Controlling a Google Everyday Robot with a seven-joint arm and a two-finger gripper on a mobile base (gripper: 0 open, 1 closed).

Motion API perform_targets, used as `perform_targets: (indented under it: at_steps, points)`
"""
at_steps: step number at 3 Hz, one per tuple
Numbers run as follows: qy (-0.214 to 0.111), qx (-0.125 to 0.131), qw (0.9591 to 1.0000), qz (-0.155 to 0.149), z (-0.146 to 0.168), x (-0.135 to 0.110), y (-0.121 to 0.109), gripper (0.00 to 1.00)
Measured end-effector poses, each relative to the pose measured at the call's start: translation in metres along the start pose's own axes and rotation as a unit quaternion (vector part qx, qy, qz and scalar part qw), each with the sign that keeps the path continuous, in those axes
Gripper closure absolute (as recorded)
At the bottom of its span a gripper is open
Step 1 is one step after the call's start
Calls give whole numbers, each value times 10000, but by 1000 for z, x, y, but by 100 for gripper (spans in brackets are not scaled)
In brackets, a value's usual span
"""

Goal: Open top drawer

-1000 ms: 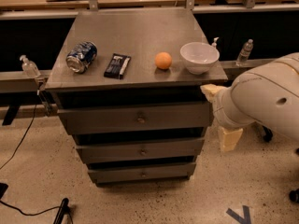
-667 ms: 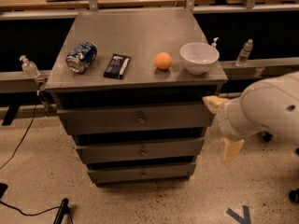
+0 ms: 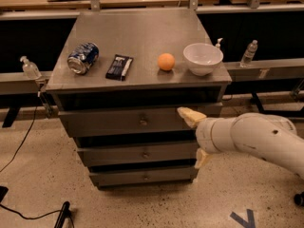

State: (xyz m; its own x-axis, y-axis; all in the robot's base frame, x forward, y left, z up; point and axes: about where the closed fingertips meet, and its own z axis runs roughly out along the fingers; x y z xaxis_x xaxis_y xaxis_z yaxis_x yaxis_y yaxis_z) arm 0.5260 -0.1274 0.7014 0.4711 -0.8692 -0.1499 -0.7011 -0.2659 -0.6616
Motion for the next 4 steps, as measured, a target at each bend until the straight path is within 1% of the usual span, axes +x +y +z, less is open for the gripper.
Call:
perform_targets:
  at_steps: [1,2,3,4]
  points:
    - [-108,333,9980,-520,18,-24,-14,0]
    - [61,316,9954,-908,34,-35,-30,0]
    - [70,105,9951,-985,55,-51,-47,0]
    - [51,-178,9956,-920,81,-63,-61,0]
